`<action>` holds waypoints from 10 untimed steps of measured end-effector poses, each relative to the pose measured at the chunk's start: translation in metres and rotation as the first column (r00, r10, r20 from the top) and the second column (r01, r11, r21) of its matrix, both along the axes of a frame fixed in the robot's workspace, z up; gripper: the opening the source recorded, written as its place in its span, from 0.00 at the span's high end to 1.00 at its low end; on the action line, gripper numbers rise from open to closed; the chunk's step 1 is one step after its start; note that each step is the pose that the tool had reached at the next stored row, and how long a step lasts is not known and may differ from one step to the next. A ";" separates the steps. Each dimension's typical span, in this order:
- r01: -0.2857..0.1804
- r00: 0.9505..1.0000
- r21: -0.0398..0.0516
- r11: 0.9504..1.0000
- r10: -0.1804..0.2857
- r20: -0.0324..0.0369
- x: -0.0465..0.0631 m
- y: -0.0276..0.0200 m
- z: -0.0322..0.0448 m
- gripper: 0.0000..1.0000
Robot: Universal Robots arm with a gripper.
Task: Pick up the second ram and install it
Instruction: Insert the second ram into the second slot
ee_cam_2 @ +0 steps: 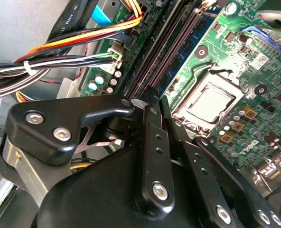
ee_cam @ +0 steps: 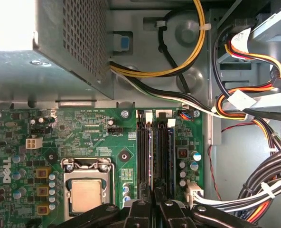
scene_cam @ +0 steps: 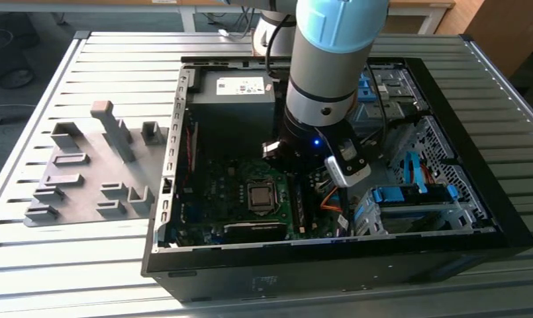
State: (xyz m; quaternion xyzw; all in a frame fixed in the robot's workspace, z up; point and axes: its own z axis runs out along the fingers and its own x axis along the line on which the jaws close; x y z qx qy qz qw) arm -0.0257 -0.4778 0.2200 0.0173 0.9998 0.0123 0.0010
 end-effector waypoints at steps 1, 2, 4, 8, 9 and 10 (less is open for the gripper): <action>0.000 1.000 0.001 1.000 0.000 0.000 0.000 0.0000 -0.0001 0.86; 0.000 1.000 0.001 1.000 0.000 0.000 0.000 0.0000 -0.0002 0.86; 0.000 1.000 0.003 1.000 0.000 0.000 0.000 0.0001 -0.0007 0.86; 0.000 1.000 0.004 1.000 0.000 0.000 0.000 0.0002 -0.0020 0.86; 0.000 1.000 0.004 1.000 0.000 0.000 0.000 0.0002 -0.0024 0.86; 0.000 1.000 0.005 1.000 0.000 0.000 0.000 0.0002 -0.0028 0.86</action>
